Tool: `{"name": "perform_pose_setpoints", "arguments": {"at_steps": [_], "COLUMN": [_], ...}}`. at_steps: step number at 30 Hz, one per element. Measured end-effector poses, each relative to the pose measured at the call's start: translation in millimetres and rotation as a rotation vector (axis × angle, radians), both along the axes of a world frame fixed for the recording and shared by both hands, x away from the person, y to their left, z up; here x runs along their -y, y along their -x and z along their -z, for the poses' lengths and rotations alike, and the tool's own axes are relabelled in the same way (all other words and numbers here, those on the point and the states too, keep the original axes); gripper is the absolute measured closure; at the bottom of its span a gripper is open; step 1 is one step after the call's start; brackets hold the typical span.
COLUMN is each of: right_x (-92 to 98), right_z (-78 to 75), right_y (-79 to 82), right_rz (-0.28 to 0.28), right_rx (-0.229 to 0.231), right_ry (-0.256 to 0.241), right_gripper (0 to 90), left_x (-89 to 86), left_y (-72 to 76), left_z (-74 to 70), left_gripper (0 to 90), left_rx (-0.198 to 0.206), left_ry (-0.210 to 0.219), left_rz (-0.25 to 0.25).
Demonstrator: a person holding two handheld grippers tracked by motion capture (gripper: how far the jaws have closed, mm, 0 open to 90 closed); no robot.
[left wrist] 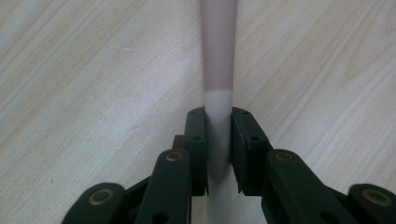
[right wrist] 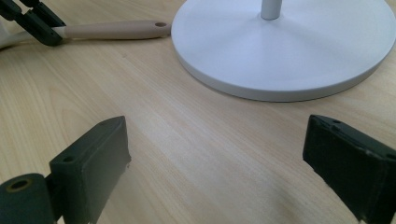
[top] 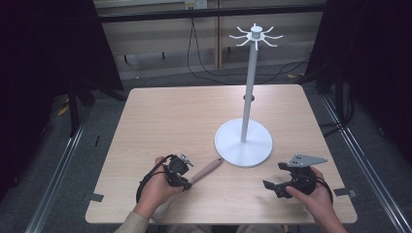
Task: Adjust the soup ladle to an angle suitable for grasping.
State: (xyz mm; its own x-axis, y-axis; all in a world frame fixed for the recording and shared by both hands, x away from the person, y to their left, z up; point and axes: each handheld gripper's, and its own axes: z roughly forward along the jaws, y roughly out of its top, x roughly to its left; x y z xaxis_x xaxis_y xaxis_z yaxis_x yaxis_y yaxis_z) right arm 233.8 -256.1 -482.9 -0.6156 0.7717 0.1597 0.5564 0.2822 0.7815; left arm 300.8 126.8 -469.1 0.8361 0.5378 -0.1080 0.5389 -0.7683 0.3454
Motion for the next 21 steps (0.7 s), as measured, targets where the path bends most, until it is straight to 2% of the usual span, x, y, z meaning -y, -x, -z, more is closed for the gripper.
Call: {"name": "perform_pose_setpoints", "arguments": {"at_steps": [4, 6, 7, 12, 14, 17, 18, 21], "right_x": [0.0, -0.2, -0.2, 0.5, 0.4, 0.2, 0.2, 0.0], "right_z": [0.0, 0.1, -0.2, 0.2, 0.2, 0.3, 0.3, 0.2], "right_y": [0.0, 0.1, 0.0, -0.4, -0.3, -0.3, -0.3, -0.3], "right_rz": [0.001, 0.001, 0.001, 0.002, 0.0, 0.003, 0.002, 0.001], "right_rx": [0.0, 0.0, 0.001, 0.002, 0.001, -0.001, -0.001, -0.001], "right_ry": [0.0, 0.0, 0.0, 0.0, 0.0, -0.002, -0.002, -0.002], "right_gripper": [6.9, 6.9, 6.9, 6.9, 6.9, 6.9, 6.9, 6.9], "left_x": [2.7, 3.8, 3.5, 0.6, -2.5, -4.1, -5.9, -8.2], "left_y": [0.9, 1.9, 2.0, 3.1, 2.6, 2.6, 2.1, 1.0], "left_z": [-1.3, -1.7, -1.8, -7.7, -12.4, -15.1, -16.9, -19.5], "left_gripper": [78.6, 78.7, 78.8, 78.8, 78.9, 78.9, 78.9, 78.9], "left_rx": [0.014, 0.015, 0.003, 0.022, 0.031, 0.035, 0.043, 0.046], "left_ry": [-0.034, -0.037, -0.027, 0.011, 0.058, 0.071, 0.1, 0.125], "left_rz": [0.023, 0.019, 0.029, 0.029, 0.005, -0.01, -0.017, -0.02]}}
